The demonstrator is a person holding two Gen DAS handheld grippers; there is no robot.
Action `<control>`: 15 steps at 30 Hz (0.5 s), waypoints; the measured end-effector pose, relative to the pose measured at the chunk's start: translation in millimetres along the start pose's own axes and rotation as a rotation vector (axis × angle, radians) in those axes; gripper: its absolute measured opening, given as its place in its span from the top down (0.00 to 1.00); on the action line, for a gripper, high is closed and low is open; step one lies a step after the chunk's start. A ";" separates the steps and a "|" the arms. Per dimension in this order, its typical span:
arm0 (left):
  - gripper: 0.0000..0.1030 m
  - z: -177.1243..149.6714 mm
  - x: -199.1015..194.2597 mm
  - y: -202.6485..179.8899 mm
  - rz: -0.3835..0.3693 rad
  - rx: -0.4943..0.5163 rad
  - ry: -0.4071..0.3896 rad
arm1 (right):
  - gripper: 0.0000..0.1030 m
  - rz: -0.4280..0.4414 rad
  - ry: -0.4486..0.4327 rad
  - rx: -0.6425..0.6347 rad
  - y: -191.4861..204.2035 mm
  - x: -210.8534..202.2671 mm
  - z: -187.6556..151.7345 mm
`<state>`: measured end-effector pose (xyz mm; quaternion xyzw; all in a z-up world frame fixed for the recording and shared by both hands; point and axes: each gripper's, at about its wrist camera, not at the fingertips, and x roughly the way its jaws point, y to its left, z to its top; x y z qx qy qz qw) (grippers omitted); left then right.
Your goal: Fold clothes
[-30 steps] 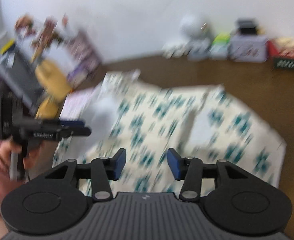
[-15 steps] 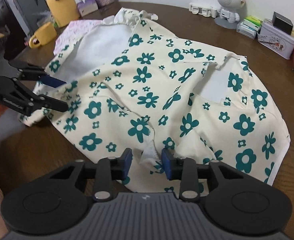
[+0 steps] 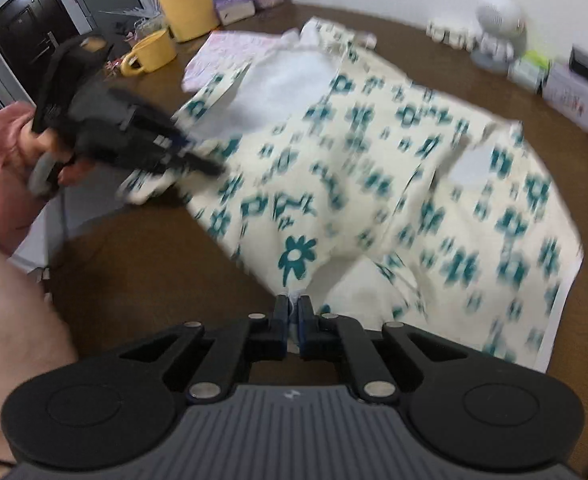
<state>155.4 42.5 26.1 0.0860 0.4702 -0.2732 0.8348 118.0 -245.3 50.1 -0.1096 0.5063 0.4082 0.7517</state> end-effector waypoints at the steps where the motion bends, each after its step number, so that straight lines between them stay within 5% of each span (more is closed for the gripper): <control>1: 0.88 -2.5 -0.1 -1.0 -0.003 0.006 0.011 | 0.96 0.000 0.022 0.013 2.5 4.7 -6.3; 7: 0.85 -13.7 -2.7 -1.3 -0.022 0.012 0.053 | 0.86 0.046 0.048 0.133 3.3 18.4 -26.2; 12: 0.75 -12.2 -10.6 4.7 -0.020 -0.015 0.023 | 0.79 0.059 -0.181 0.228 -10.7 -26.3 -19.2; 15: 0.70 -8.7 -10.0 5.7 -0.010 -0.032 0.012 | 0.78 0.022 -0.242 0.298 -21.5 -26.2 -13.0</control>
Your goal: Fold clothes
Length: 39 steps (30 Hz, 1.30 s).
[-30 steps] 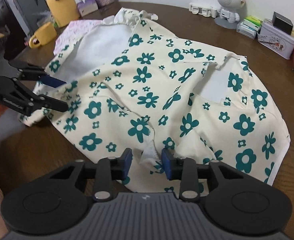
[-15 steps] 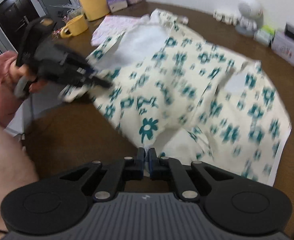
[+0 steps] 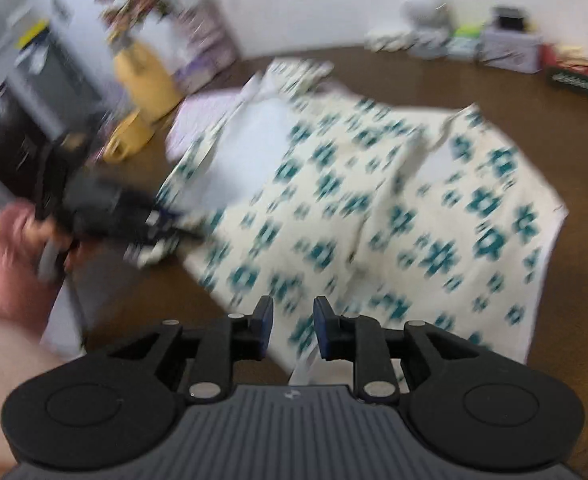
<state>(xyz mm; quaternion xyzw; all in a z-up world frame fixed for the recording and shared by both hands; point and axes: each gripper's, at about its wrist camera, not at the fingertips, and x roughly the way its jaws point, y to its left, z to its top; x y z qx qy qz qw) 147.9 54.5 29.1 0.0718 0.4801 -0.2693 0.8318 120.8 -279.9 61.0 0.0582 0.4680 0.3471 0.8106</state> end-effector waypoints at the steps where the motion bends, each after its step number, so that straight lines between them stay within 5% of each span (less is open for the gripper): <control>1: 0.70 1.2 1.6 -0.2 0.002 -0.004 0.002 | 0.78 0.001 0.013 0.034 -5.5 9.2 -0.2; 7: 0.74 -2.6 10.1 -0.6 0.019 0.020 0.020 | 0.77 -0.014 0.079 0.173 -29.5 62.7 -4.6; 8: 0.86 -3.0 10.0 -0.8 0.024 0.028 0.017 | 0.78 -0.005 0.075 0.180 -30.3 66.4 -7.4; 13: 0.91 -8.5 6.9 -6.4 0.035 0.086 0.013 | 0.98 0.040 0.049 0.176 -26.4 66.0 -19.8; 18: 0.90 -13.1 2.5 -9.9 0.030 0.103 0.022 | 1.00 0.049 0.087 0.180 -28.1 63.3 -33.1; 23: 0.71 -8.2 -13.4 -0.4 0.027 0.032 -0.044 | 0.93 0.065 0.003 0.225 -35.0 39.3 -30.6; 27: 0.50 3.6 -45.8 27.3 0.107 -0.076 -0.165 | 0.70 -0.066 -0.129 0.239 -51.1 8.4 -20.5; 31: 0.50 26.5 -47.7 63.8 0.238 -0.184 -0.210 | 0.68 -0.283 -0.174 0.238 -72.4 2.1 -5.2; 39: 0.50 73.2 1.5 93.5 0.380 -0.147 -0.158 | 0.63 -0.428 -0.171 0.221 -98.6 36.3 14.2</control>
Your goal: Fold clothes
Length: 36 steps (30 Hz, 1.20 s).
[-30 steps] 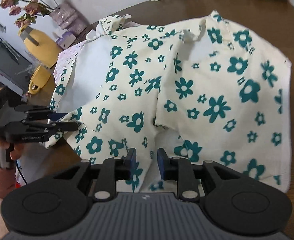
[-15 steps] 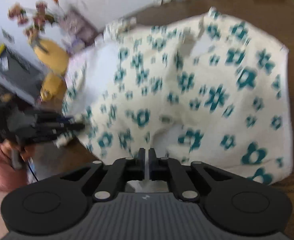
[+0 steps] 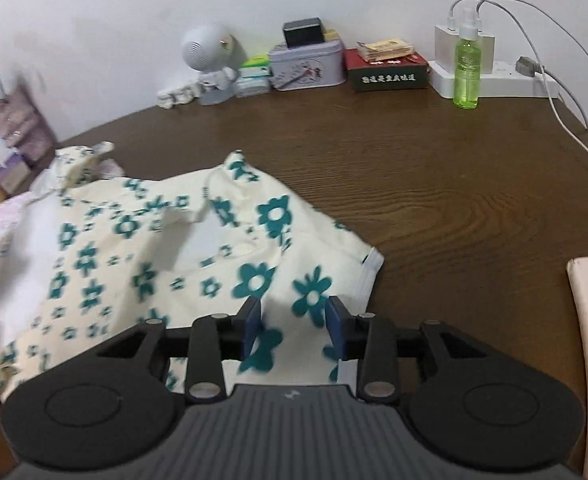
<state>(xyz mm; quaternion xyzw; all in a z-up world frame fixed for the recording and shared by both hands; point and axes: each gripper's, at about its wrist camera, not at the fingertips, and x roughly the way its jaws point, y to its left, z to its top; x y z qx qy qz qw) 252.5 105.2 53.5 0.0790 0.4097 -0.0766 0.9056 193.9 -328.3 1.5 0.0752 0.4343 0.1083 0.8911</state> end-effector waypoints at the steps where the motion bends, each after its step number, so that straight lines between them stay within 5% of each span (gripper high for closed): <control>1: 0.50 2.5 6.8 -1.8 0.011 0.013 0.004 | 0.63 0.000 0.003 -0.002 1.0 3.8 0.6; 4: 0.60 7.3 26.0 -9.6 0.048 0.069 0.037 | 0.61 0.009 0.011 -0.010 3.2 11.2 1.2; 6: 0.89 5.9 30.3 -10.8 0.031 0.075 0.052 | 0.61 0.007 0.006 -0.034 5.7 12.3 1.1; 13: 0.96 -0.8 11.4 24.1 -0.015 -0.072 0.010 | 0.61 -0.001 -0.003 -0.090 7.4 11.6 -1.7; 17: 0.98 -10.0 3.3 56.0 0.049 -0.161 0.016 | 0.61 -0.018 -0.003 -0.112 10.5 11.9 -2.3; 24: 0.95 -18.4 -6.8 86.5 0.155 -0.248 0.041 | 0.61 -0.037 -0.002 -0.126 12.9 12.8 -3.0; 28: 0.76 -1.1 -13.8 84.2 0.111 -0.238 -0.031 | 0.60 -0.040 -0.006 -0.128 13.2 12.8 -3.5; 30: 0.61 11.8 -10.9 77.6 0.082 -0.206 -0.056 | 0.60 -0.041 -0.006 -0.124 13.0 12.5 -3.1; 36: 0.58 33.4 34.4 53.3 0.139 -0.069 0.025 | 0.58 -0.041 -0.019 -0.132 14.0 11.3 -5.5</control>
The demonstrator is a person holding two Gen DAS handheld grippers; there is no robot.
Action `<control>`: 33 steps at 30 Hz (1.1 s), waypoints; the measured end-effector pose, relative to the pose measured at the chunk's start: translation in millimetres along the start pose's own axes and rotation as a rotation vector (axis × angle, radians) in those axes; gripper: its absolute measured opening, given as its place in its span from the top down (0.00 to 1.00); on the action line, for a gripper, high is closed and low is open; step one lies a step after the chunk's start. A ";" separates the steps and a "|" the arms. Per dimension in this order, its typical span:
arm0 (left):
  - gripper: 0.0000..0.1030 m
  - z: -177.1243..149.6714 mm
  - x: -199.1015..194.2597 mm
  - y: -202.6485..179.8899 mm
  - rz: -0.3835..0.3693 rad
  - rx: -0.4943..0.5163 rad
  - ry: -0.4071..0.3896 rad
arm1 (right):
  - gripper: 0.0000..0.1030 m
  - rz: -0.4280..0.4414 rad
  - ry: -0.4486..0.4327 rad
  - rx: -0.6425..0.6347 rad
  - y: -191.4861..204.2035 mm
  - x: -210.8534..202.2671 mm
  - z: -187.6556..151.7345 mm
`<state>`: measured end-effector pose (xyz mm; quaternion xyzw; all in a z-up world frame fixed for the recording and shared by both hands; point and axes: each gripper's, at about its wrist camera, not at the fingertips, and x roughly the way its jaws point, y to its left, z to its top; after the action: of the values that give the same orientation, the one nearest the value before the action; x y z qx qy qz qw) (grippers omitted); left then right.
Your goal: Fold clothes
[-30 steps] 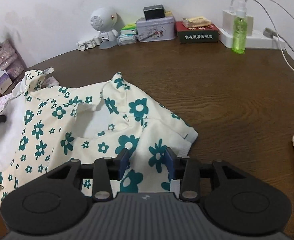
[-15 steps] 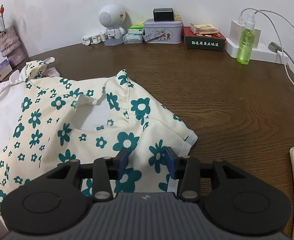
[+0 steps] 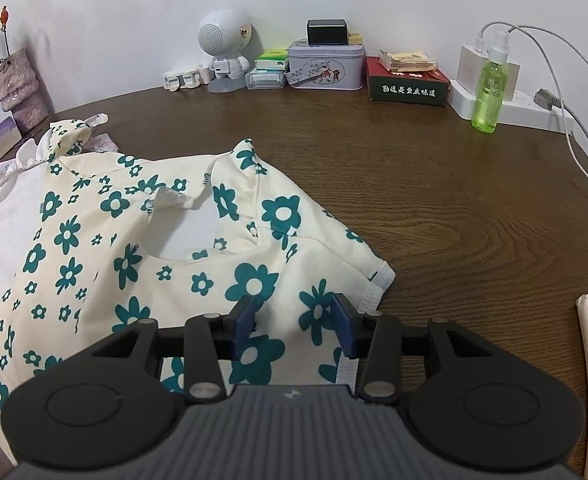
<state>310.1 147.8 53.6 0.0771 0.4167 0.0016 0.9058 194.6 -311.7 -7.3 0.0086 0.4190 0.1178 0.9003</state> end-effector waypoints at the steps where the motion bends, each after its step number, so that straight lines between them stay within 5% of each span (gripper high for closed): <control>1: 0.58 -1.1 5.6 0.3 -0.005 -0.004 0.020 | 0.58 0.002 -0.002 -0.001 -0.1 -0.2 -0.3; 2: 0.59 -3.1 10.2 2.6 -0.020 -0.014 0.035 | 0.57 0.005 -0.004 -0.001 -0.3 -0.3 -0.6; 4: 0.79 -7.7 15.2 7.8 -0.049 -0.031 0.055 | 0.55 0.011 -0.005 -0.001 -0.5 -0.3 -0.5; 5: 0.97 -9.5 15.0 10.9 -0.067 -0.042 0.055 | 0.54 0.012 -0.006 -0.002 -0.4 -0.2 -0.4; 6: 1.00 -11.0 14.1 13.6 -0.079 -0.051 0.054 | 0.53 0.014 -0.007 -0.003 -0.3 -0.1 -0.3; 12: 1.00 -15.2 -17.8 31.8 0.021 -0.088 -0.041 | 0.52 0.007 -0.019 -0.023 2.1 -0.1 -2.3; 18: 1.00 -29.8 -21.2 41.5 0.087 -0.083 0.008 | 0.52 0.007 -0.027 -0.020 2.0 -0.5 -3.1; 22: 0.87 -24.2 -26.7 42.2 0.073 -0.126 -0.029 | 0.52 0.008 -0.032 -0.016 1.3 -0.5 -3.4; 26: 0.56 -17.1 -43.3 32.3 0.025 -0.134 -0.081 | 0.52 0.011 -0.037 -0.011 0.4 -0.9 -4.2; 33: 0.50 -68.4 -79.3 7.3 -0.045 -0.053 -0.035 | 0.47 0.030 -0.052 0.000 -1.7 -1.9 -6.6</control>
<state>207.2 159.1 70.6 0.0436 0.4021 -0.0089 0.9145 188.9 -314.3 -10.3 0.0180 0.3953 0.1311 0.9090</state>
